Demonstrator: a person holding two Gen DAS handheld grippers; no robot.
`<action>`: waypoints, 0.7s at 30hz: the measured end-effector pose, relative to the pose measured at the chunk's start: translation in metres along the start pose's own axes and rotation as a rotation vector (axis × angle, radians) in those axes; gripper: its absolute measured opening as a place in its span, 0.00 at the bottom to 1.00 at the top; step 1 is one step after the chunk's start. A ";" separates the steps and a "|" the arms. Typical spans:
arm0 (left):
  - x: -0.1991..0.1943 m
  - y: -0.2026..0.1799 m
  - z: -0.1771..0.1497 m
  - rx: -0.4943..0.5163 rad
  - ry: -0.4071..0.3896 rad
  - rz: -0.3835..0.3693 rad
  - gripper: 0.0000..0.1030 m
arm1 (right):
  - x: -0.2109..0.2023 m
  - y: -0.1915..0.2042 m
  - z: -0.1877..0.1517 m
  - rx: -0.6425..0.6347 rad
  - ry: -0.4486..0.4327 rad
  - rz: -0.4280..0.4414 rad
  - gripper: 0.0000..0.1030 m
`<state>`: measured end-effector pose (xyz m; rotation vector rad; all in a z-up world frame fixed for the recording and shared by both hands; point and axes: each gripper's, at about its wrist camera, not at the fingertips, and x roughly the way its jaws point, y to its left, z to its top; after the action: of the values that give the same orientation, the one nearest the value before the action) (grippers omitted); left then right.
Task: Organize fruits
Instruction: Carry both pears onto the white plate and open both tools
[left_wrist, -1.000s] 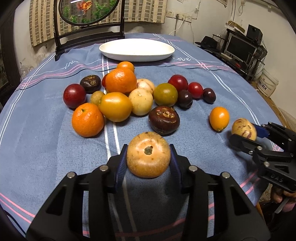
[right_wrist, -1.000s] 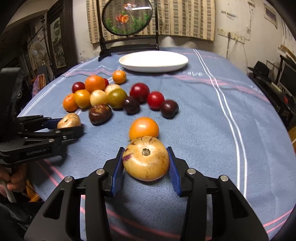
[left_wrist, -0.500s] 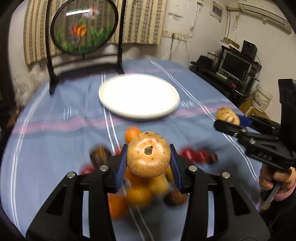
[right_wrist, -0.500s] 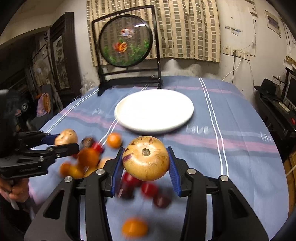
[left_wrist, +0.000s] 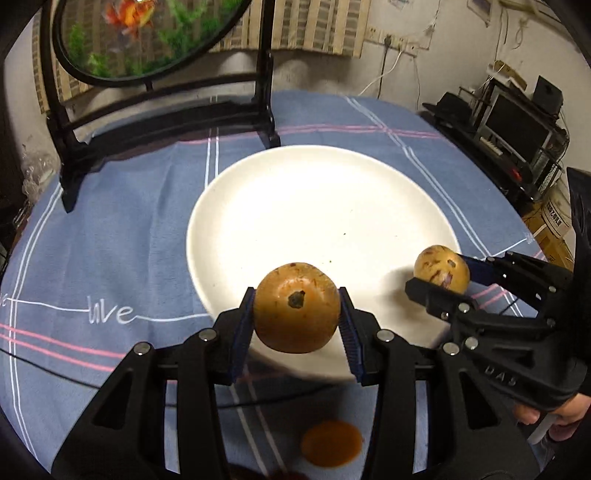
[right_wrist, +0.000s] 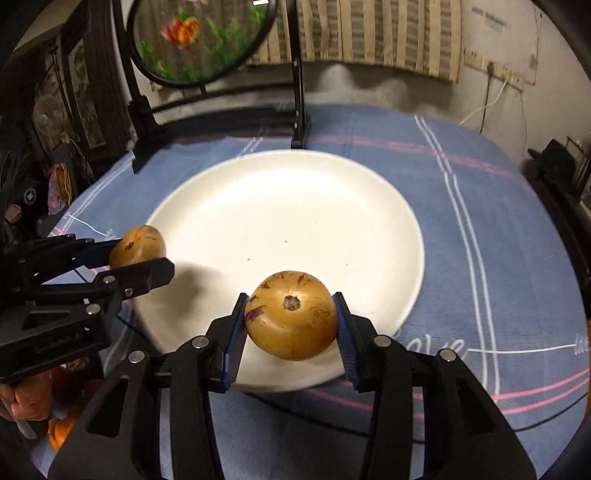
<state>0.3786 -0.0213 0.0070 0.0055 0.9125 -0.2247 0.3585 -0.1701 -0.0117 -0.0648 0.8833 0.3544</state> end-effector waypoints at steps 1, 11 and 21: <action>0.005 -0.001 0.001 0.006 0.007 0.009 0.42 | 0.004 -0.001 0.001 -0.002 0.009 -0.003 0.43; 0.039 -0.015 -0.004 0.079 0.085 0.085 0.43 | 0.022 -0.003 -0.002 -0.022 0.050 -0.029 0.44; -0.011 -0.014 -0.001 0.056 -0.018 0.126 0.77 | -0.022 0.007 -0.005 -0.066 -0.029 -0.054 0.52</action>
<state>0.3692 -0.0327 0.0163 0.1122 0.8845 -0.1329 0.3399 -0.1703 0.0023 -0.1436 0.8399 0.3332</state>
